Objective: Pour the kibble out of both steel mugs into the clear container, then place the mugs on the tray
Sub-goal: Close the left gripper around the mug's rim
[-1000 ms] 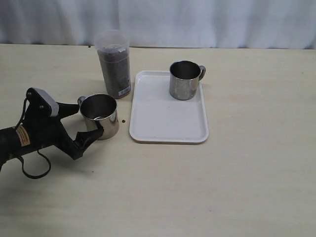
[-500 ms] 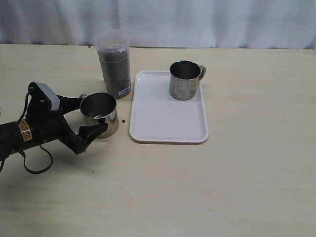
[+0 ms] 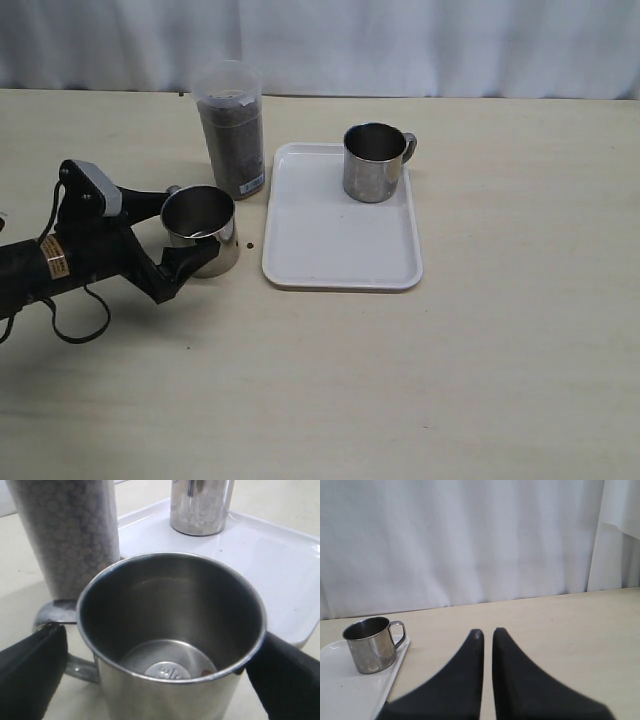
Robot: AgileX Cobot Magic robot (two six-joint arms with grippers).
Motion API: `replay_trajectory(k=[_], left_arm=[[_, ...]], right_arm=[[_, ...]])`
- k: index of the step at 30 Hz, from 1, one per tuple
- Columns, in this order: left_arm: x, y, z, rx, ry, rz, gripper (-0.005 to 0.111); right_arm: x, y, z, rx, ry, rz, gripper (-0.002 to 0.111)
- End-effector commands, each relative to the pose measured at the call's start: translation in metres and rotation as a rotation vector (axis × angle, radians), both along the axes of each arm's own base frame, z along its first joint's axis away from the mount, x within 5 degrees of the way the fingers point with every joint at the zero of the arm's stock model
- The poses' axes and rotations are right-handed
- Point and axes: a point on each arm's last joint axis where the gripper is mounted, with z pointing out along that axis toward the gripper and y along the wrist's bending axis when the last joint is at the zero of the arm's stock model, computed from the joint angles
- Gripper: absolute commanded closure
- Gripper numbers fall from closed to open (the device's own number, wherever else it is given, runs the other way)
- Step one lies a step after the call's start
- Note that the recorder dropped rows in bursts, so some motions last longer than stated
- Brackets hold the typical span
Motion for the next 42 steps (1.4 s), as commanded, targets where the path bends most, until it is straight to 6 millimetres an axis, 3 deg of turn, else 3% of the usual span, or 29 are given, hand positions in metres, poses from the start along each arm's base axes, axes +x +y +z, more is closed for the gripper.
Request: replay_trajectory(k=[1, 11, 21, 39, 42], left_arm=[[0.003, 0.000, 0.001, -0.010, -0.004, 0.006, 0.020], [0.008, -0.001, 0.002, -0.005, -0.007, 0.003, 0.020], [0.013, -0.014, 0.001, 0.024, -0.004, -0.033, 0.020], [0.016, -0.015, 0.006, -0.013, -0.043, -0.017, 0.021], [0.016, -0.015, 0.006, -0.015, -0.045, -0.015, 0.031]], right_arm=[[0.000, 0.000, -0.001, -0.004, 0.000, -0.005, 0.103], [0.000, 0.000, -0.001, -0.004, 0.000, -0.005, 0.103], [0.000, 0.000, -0.001, -0.004, 0.000, -0.005, 0.103], [0.000, 0.000, -0.001, -0.004, 0.000, -0.005, 0.103], [0.000, 0.000, -0.001, -0.004, 0.000, -0.005, 0.103]])
